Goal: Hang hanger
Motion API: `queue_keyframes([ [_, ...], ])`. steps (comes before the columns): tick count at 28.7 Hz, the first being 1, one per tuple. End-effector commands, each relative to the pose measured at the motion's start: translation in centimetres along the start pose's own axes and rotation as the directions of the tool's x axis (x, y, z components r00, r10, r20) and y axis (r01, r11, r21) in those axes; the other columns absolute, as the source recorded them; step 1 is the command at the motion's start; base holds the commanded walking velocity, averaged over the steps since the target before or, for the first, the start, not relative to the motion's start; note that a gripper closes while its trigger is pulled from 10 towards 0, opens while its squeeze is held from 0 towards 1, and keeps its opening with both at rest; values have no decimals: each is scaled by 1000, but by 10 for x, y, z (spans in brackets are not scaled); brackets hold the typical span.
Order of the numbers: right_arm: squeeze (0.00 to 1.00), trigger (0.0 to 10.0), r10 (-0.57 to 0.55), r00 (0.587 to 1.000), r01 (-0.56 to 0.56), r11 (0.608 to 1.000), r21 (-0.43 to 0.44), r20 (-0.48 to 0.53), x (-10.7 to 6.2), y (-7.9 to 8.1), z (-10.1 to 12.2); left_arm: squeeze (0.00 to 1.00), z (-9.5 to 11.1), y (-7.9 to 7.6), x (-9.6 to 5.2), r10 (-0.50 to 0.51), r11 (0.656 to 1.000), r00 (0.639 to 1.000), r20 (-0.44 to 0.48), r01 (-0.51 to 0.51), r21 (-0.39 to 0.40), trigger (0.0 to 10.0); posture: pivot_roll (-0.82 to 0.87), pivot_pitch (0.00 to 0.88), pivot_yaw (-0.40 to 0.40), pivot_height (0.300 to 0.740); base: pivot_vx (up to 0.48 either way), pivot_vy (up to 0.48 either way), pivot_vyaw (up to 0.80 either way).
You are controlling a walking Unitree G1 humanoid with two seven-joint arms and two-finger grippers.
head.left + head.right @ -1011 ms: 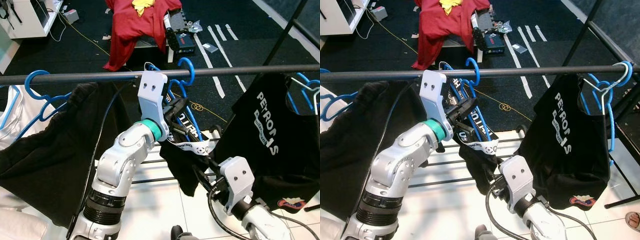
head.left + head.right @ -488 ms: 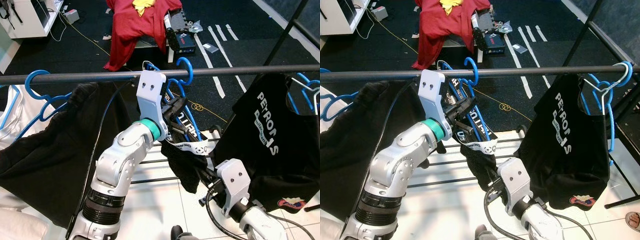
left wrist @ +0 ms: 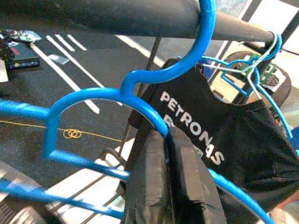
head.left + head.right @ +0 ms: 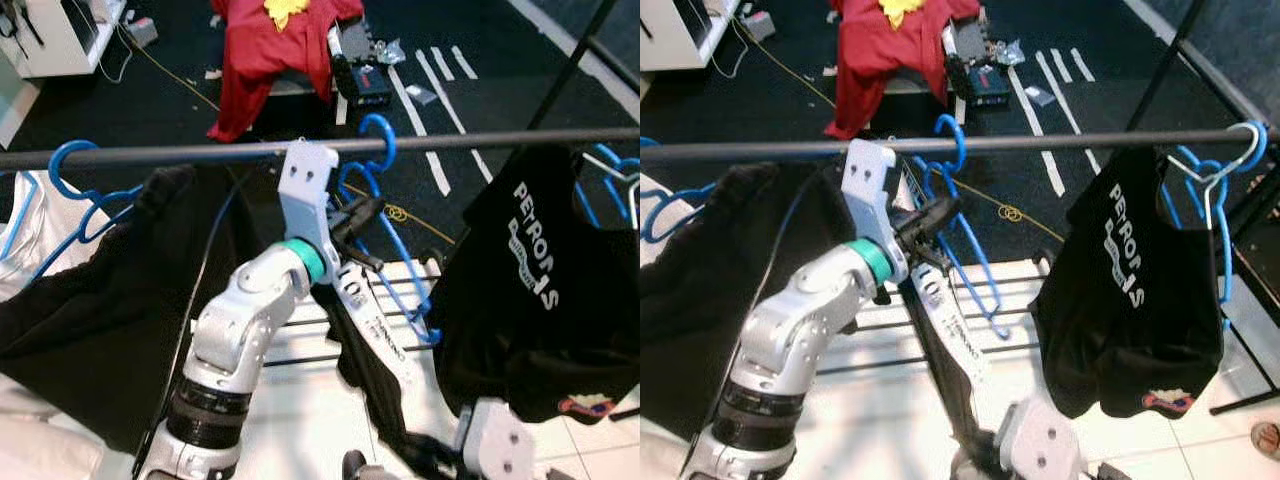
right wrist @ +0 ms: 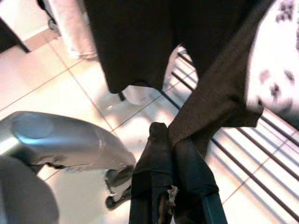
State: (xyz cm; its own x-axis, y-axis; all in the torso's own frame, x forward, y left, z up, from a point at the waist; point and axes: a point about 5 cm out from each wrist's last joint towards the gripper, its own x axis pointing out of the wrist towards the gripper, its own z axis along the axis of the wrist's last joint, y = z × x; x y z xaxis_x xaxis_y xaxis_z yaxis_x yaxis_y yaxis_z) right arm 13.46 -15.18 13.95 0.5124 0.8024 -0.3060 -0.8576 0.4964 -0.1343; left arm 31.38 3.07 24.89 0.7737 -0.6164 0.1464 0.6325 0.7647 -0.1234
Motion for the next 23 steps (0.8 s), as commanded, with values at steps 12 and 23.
queue_keyframes([
  [12,0,0,-60,968,55,998,-26,-245,-4,-4,-50,0,1,2,-1,18,1000,1000,6,-18,0,0,-168,202,79,740,0,0,0],
  [23,0,0,-579,814,580,814,22,-38,28,-92,-35,0,0,3,-3,23,1000,1000,17,-23,-11,0,-165,178,87,740,0,0,0],
])
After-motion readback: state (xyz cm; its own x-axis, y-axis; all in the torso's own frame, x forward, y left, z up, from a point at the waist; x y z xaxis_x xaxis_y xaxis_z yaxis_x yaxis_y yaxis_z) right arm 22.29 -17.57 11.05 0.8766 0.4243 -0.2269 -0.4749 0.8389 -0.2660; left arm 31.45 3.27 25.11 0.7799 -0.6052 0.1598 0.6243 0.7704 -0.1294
